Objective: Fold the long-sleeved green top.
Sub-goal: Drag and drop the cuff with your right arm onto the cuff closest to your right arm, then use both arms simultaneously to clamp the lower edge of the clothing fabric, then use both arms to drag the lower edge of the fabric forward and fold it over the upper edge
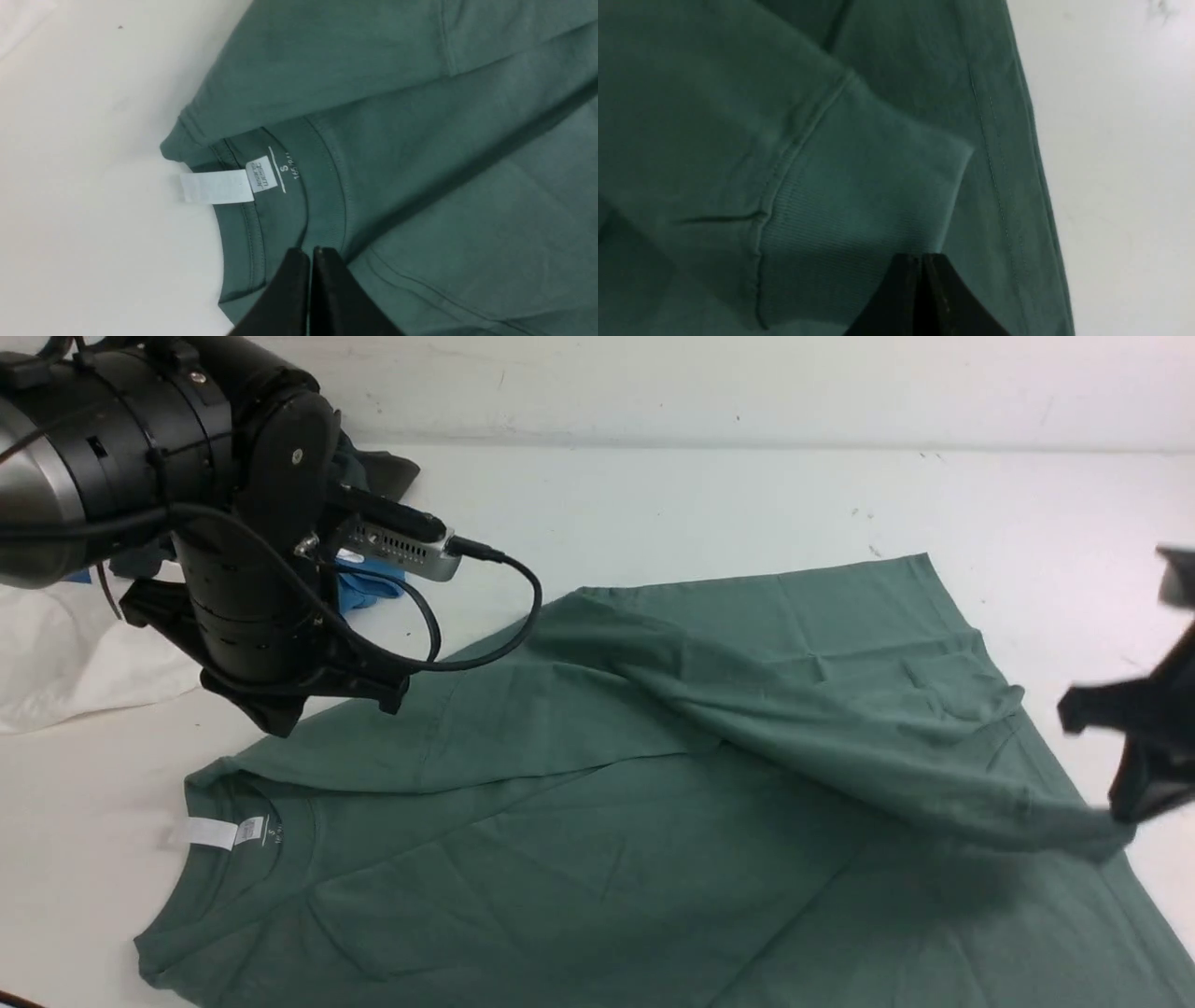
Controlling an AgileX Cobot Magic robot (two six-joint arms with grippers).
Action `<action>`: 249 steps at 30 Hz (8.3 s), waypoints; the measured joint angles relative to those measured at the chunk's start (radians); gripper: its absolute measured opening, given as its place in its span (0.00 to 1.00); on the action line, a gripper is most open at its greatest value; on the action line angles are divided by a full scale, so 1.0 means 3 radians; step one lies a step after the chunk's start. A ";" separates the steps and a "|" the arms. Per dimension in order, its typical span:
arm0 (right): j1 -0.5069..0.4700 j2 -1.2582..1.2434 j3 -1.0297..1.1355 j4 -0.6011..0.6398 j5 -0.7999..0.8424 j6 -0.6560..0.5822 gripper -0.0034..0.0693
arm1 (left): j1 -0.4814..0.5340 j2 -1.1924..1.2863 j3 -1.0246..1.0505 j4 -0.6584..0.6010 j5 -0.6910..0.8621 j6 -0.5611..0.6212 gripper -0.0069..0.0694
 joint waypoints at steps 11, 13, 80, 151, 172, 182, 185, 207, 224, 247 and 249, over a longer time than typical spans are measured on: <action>0.0000 0.0128 -0.0052 -0.0440 -0.0023 0.0085 0.41 | 0.0000 -0.0240 0.0008 -0.0518 0.0004 0.0257 0.09; 0.0000 0.0128 -0.0203 -0.0495 0.0194 0.0085 0.52 | -0.0003 -0.0395 0.0052 -0.0605 0.0004 0.0261 0.09; 0.0000 -0.1246 0.1922 0.0211 -0.0109 -0.0257 0.68 | -0.0011 -0.0281 0.2077 -0.0422 -0.1092 -0.0787 0.11; 0.0000 -0.0192 -0.1083 0.0051 0.0476 -0.0128 0.06 | 0.0592 -0.0405 0.0739 -0.1166 -0.0118 0.0220 0.11; 0.0000 0.1754 -0.2558 0.0172 0.0152 -0.0257 0.06 | 0.0978 0.0901 -0.0343 -0.1308 -0.0067 0.0387 0.10; 0.0000 0.1818 -0.2565 0.0172 0.0137 -0.0317 0.06 | 0.0520 0.1019 -0.0601 -0.1807 -0.0195 0.0965 0.15; 0.0000 0.1818 -0.2565 0.0172 0.0137 -0.0318 0.06 | 0.0325 0.1077 -0.0637 -0.1831 -0.0404 0.1096 0.23; 0.0000 0.1818 -0.2569 0.0172 0.0260 -0.0356 0.06 | -0.0126 0.1588 -0.0929 -0.2394 -0.1148 0.2101 0.25; 0.0006 0.1995 -0.3097 0.0398 0.0257 -0.0379 0.07 | 0.0237 0.1386 -0.0936 -0.2506 -0.1340 0.2112 0.14; 0.0002 0.2215 -0.3394 0.0241 0.0400 -0.0379 0.80 | 0.0761 0.1423 -0.1745 -0.2252 -0.0652 0.1703 0.64; 0.0002 0.2295 -0.3394 0.0275 0.0402 -0.0379 0.80 | 0.0761 0.1431 -0.1749 -0.2252 -0.0611 0.1703 0.64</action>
